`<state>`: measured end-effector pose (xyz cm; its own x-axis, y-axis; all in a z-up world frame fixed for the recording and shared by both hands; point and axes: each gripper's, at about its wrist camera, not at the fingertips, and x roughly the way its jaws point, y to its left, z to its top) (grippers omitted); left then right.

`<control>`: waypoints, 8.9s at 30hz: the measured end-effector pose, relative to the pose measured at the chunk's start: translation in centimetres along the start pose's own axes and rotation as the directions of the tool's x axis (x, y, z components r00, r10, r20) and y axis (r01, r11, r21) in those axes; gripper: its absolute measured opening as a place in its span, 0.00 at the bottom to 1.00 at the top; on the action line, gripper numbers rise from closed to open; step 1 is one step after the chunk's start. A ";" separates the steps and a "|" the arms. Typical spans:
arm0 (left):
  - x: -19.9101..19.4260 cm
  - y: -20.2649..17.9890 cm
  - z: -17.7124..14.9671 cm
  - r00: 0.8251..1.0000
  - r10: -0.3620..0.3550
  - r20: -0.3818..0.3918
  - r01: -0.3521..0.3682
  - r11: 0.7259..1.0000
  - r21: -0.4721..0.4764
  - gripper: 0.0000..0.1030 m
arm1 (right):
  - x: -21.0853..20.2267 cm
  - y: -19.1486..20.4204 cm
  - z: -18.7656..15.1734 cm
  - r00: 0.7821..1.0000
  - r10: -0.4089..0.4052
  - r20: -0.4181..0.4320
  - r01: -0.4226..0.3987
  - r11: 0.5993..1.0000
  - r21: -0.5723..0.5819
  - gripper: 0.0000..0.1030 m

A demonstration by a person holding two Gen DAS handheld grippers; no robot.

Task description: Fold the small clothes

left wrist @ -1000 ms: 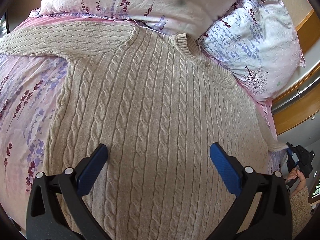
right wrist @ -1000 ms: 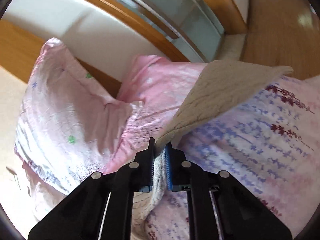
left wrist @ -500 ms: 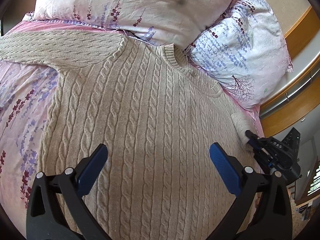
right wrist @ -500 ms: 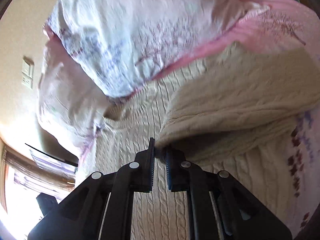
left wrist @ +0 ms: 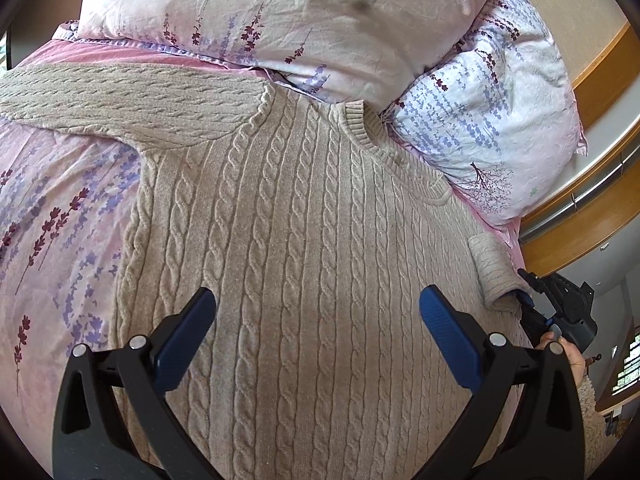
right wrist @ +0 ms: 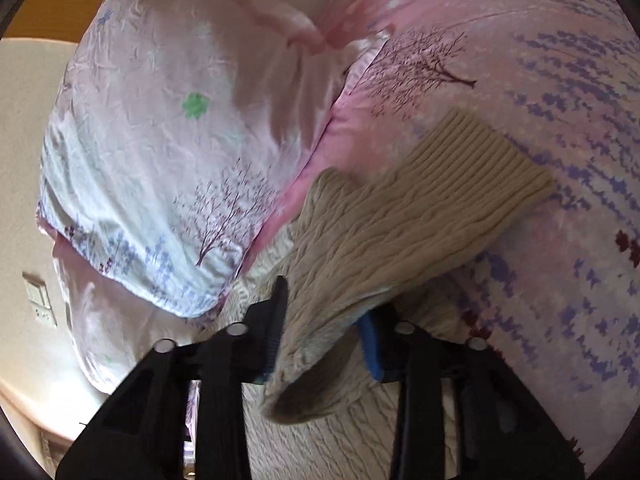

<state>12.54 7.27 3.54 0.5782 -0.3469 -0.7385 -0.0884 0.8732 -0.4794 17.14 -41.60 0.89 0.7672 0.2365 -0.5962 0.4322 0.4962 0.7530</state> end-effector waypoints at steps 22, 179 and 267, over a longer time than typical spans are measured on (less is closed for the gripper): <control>1.7 1.9 2.9 0.990 -0.131 -0.045 0.123 0.982 -0.143 0.79 | 4.9 13.2 -16.1 0.905 -0.060 -0.422 -0.228 0.769 -0.597 0.40; 13.0 -15.7 0.7 0.933 -0.211 -0.293 0.285 0.928 0.239 0.34 | -4.5 3.5 -5.5 0.965 -0.250 -0.074 0.183 0.853 -0.489 0.60; -5.7 7.1 -7.9 0.865 -0.323 -0.384 0.321 0.944 -0.073 0.06 | -8.0 -6.2 -13.2 0.630 0.046 -0.775 -0.391 0.882 -0.265 0.07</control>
<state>2.24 12.78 0.60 0.2173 -0.7138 -0.6658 0.0431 0.6884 -0.7241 2.04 -35.53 -2.71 0.1361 0.8196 -0.5565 -0.0441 0.5662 0.8231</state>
